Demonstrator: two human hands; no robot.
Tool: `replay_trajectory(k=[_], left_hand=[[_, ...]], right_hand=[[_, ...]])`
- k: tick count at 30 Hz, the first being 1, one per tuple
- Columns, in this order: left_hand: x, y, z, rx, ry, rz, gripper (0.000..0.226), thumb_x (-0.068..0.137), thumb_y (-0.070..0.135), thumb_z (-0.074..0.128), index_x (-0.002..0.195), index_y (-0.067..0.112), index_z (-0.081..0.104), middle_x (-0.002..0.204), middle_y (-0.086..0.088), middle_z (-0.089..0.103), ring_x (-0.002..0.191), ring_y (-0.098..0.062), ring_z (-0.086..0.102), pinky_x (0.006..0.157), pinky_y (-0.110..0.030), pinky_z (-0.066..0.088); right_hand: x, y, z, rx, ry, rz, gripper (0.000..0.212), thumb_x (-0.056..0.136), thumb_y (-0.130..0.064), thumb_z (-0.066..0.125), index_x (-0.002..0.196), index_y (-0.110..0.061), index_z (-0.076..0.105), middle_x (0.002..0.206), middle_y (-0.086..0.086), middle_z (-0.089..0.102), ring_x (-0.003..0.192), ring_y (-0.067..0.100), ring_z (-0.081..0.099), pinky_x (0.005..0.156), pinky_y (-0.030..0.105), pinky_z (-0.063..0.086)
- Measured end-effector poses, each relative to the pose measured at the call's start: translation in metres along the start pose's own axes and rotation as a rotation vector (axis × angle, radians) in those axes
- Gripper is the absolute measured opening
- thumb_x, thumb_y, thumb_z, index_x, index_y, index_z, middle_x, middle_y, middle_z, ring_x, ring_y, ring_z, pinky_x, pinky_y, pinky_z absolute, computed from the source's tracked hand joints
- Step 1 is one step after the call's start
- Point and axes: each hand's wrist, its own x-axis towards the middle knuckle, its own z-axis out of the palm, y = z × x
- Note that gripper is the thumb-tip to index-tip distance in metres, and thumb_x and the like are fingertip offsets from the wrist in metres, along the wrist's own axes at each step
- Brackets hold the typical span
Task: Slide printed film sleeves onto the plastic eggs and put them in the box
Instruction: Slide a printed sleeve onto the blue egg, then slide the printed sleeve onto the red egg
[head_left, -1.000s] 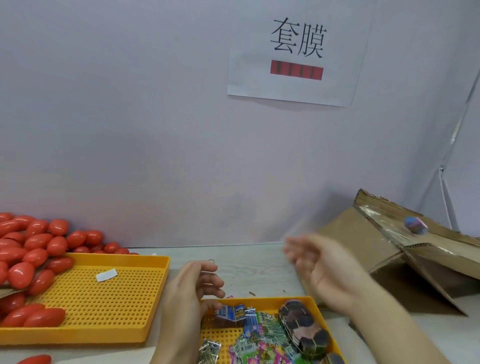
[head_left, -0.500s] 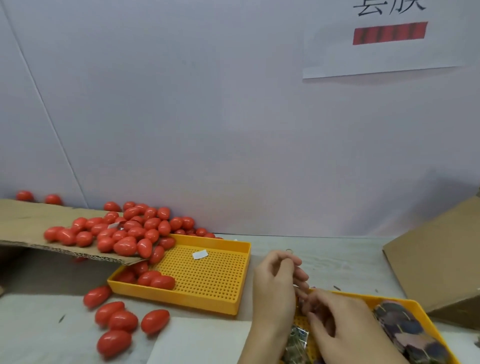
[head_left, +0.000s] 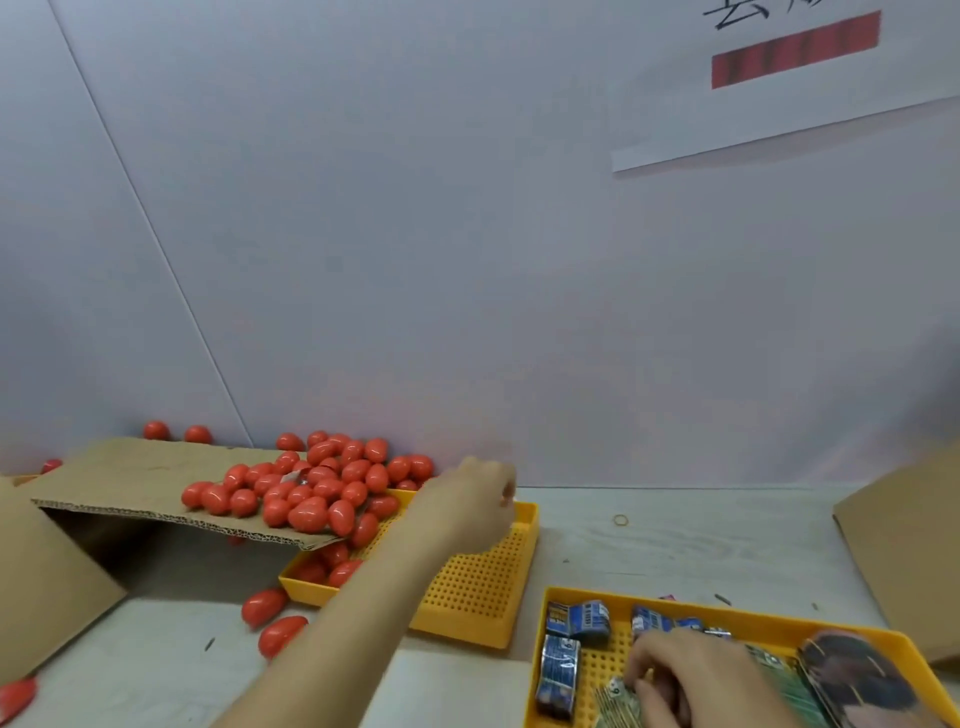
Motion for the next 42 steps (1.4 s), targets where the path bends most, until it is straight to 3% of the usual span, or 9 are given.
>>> replay_trajectory(k=[3,7,10,18,21,26,31,36,42], left_hand=[[0.041,-0.028,0.001,-0.003,-0.013,-0.05,0.025,0.097,0.016,0.046,0.116,0.012,0.062,0.121,-0.011,0.062,0.111,-0.03,0.057,0.085,-0.032,0.045],[0.079,-0.042,0.003,-0.008,-0.234,-0.154,0.034,0.1,0.036,0.052,0.078,0.011,0.057,0.079,-0.008,0.056,0.068,-0.024,0.053,0.065,-0.032,0.047],[0.094,-0.036,0.005,0.112,-0.36,-0.223,0.045,0.094,0.05,0.058,0.072,0.012,0.053,0.065,-0.006,0.053,0.054,-0.022,0.05,0.055,-0.026,0.045],[0.115,-0.003,-0.001,0.311,-0.618,-0.335,0.041,0.099,0.042,0.055,0.126,0.011,0.062,0.109,-0.006,0.063,0.084,-0.02,0.058,0.085,-0.031,0.048],[0.116,0.001,-0.007,0.261,-0.601,-0.291,0.05,0.094,0.046,0.061,0.124,0.007,0.062,0.119,-0.012,0.069,0.087,-0.022,0.061,0.088,-0.034,0.053],[0.094,0.014,-0.013,0.139,-0.363,-0.057,0.037,0.089,0.038,0.066,0.111,0.008,0.065,0.102,-0.01,0.073,0.077,-0.019,0.066,0.071,-0.029,0.058],[0.029,0.052,-0.013,-0.567,-0.128,0.051,0.017,0.088,0.031,0.066,0.096,0.017,0.061,0.08,-0.004,0.07,0.057,-0.003,0.064,0.052,-0.019,0.052],[-0.042,0.115,0.022,-1.386,-0.11,-0.046,0.029,0.071,0.024,0.065,0.093,0.007,0.06,0.089,-0.014,0.068,0.07,-0.016,0.067,0.064,-0.026,0.056],[-0.086,0.114,0.039,-2.169,-0.097,-0.194,0.027,0.066,-0.003,0.064,0.093,0.0,0.059,0.09,-0.022,0.062,0.07,-0.026,0.066,0.057,-0.026,0.056]], right_hand=[[0.005,0.0,-0.002,0.011,-0.034,-0.004,0.011,0.102,-0.028,0.047,0.098,-0.034,0.055,0.077,-0.014,0.051,0.066,-0.006,0.047,0.066,-0.002,0.033],[0.009,0.001,-0.002,0.003,-0.095,0.018,0.012,0.101,-0.027,0.049,0.107,-0.031,0.059,0.078,-0.02,0.047,0.07,-0.01,0.043,0.095,0.008,0.037],[0.012,0.004,-0.001,-0.002,-0.107,0.014,0.02,0.101,-0.027,0.049,0.117,-0.028,0.061,0.08,-0.019,0.046,0.073,-0.009,0.043,0.104,0.013,0.038],[0.007,0.006,0.001,0.023,-0.037,0.037,0.011,0.099,-0.03,0.05,0.092,-0.037,0.054,0.077,-0.015,0.052,0.068,-0.007,0.046,0.091,0.012,0.045],[0.007,0.007,0.001,0.027,-0.026,0.016,0.01,0.099,-0.029,0.049,0.093,-0.037,0.054,0.076,-0.017,0.051,0.067,-0.009,0.044,0.091,0.012,0.046],[0.009,0.011,0.002,0.039,-0.013,-0.023,0.016,0.099,-0.029,0.047,0.105,-0.032,0.061,0.086,-0.012,0.054,0.08,0.003,0.05,0.098,0.02,0.045],[0.004,0.01,0.004,0.081,0.061,-0.025,0.014,0.098,-0.028,0.05,0.096,-0.035,0.063,0.084,-0.015,0.057,0.077,-0.001,0.052,0.086,0.014,0.047],[-0.006,0.011,0.006,0.156,0.238,-0.015,0.025,0.089,-0.022,0.057,0.068,-0.035,0.059,0.064,-0.011,0.055,0.062,-0.002,0.054,0.056,0.011,0.04],[-0.014,0.012,0.002,0.194,0.345,-0.033,0.023,0.086,-0.015,0.058,0.066,-0.022,0.066,0.054,-0.004,0.054,0.061,0.0,0.055,0.053,0.015,0.04]])
